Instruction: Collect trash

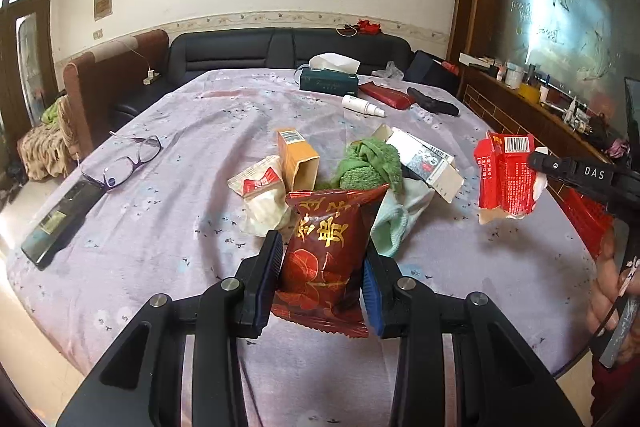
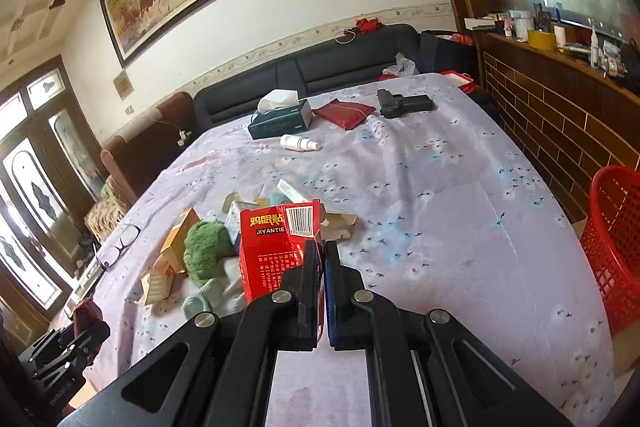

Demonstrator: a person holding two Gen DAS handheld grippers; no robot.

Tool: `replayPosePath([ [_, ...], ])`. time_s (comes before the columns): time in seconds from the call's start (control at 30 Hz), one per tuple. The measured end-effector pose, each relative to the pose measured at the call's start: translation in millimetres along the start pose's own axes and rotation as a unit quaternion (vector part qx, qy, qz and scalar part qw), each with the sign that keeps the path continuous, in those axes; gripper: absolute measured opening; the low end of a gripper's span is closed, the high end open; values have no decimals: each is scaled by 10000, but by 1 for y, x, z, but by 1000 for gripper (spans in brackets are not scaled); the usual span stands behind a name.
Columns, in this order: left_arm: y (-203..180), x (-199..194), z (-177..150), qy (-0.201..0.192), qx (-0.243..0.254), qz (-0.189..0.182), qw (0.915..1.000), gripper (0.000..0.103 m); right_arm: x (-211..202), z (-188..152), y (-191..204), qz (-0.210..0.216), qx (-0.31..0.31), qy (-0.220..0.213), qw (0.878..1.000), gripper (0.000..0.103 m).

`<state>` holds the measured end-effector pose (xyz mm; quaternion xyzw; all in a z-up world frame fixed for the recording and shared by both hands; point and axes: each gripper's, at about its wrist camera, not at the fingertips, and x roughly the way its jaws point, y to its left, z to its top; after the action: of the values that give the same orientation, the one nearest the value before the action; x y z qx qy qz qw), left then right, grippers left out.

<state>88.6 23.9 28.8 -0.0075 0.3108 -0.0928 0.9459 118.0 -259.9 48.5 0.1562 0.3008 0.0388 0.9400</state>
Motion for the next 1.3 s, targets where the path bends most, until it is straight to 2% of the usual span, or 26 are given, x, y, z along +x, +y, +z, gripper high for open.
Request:
replayPosePath([
  [0.37,6,42,7,72,164,-758,9970,36,9,3,13,-514,82,77,9986,3],
  [0.57,-5,67,23,241,343,-1257,9912,36,14,7,5,-804,353,70,9961,3],
  [0.8,-28,77,23,374,725,-1562,9843,36,-4,12,-5,-1033,704,-81,9921,3],
  [1.0,-39,65,10,369,587,-1573,9851,36,-25,-2,-9,-995,658,-52,9929,3],
  [1.13,-58,57,5,405,551,-1599,9848,36,-41,-10,-26,-935,649,-47,9935,3],
  [1.3,-115,47,14,531,838,-1876,9772,36,-76,-16,-74,-902,931,-300,9911,3],
])
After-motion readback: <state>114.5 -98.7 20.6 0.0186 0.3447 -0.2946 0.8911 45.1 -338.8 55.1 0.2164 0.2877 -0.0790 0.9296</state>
